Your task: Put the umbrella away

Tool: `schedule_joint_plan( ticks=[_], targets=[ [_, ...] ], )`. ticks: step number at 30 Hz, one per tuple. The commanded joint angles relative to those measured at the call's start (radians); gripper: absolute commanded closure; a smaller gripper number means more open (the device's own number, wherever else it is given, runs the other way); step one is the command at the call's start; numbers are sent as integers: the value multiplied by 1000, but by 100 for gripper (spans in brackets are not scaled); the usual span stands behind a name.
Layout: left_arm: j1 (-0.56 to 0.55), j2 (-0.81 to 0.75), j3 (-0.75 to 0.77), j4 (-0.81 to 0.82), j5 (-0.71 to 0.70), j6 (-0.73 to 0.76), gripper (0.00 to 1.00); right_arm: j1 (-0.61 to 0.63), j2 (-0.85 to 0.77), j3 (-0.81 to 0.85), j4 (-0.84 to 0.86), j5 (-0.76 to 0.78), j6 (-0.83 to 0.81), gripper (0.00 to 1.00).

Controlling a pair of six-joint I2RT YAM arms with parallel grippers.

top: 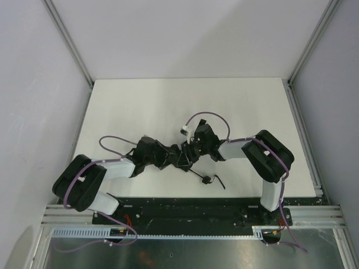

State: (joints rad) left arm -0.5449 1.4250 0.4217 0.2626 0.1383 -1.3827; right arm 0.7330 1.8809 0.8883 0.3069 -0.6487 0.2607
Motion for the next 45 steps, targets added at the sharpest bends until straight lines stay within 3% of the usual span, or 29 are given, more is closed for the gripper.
schedule_joint_plan(
  ticks=[1,5,7,8,10,14,16,20,25,29,33,37,41,42,45],
  targets=[
    [-18,124,-4,-73,-48,40,57,7,39,-21,-34,-122,37,100],
    [-18,131,-31,-55,-53,57,90,9,17,-1,-99,-81,-8,100],
    [-18,120,-47,-54,-42,50,97,27,-14,24,-179,19,-44,100],
    [-18,121,-49,-55,-27,45,99,48,-35,49,-241,102,-65,99],
    [-18,132,-43,-75,4,34,100,105,-83,109,-374,278,-108,88],
    [-18,149,-22,-140,28,23,100,219,-173,174,-489,639,-152,42],
    [-18,141,-17,-160,35,25,100,263,-188,196,-520,796,-173,25],
    [-19,114,-5,-199,41,27,100,326,-173,256,-552,1005,-218,17],
    [-18,101,0,-213,54,17,100,351,-113,297,-521,1048,-256,8],
    [-18,98,1,-214,61,8,100,350,-44,305,-504,1055,-258,13],
    [-18,94,10,-214,64,9,100,348,15,289,-522,1022,-217,27],
    [-18,103,24,-215,68,7,100,327,33,244,-494,926,-164,48],
    [-11,103,32,-214,72,9,100,273,7,174,-443,782,-145,77],
    [-4,100,32,-214,75,12,100,248,2,157,-428,724,-145,88],
    [28,81,27,-205,99,29,99,192,-5,123,-401,554,-174,99]
  ],
)
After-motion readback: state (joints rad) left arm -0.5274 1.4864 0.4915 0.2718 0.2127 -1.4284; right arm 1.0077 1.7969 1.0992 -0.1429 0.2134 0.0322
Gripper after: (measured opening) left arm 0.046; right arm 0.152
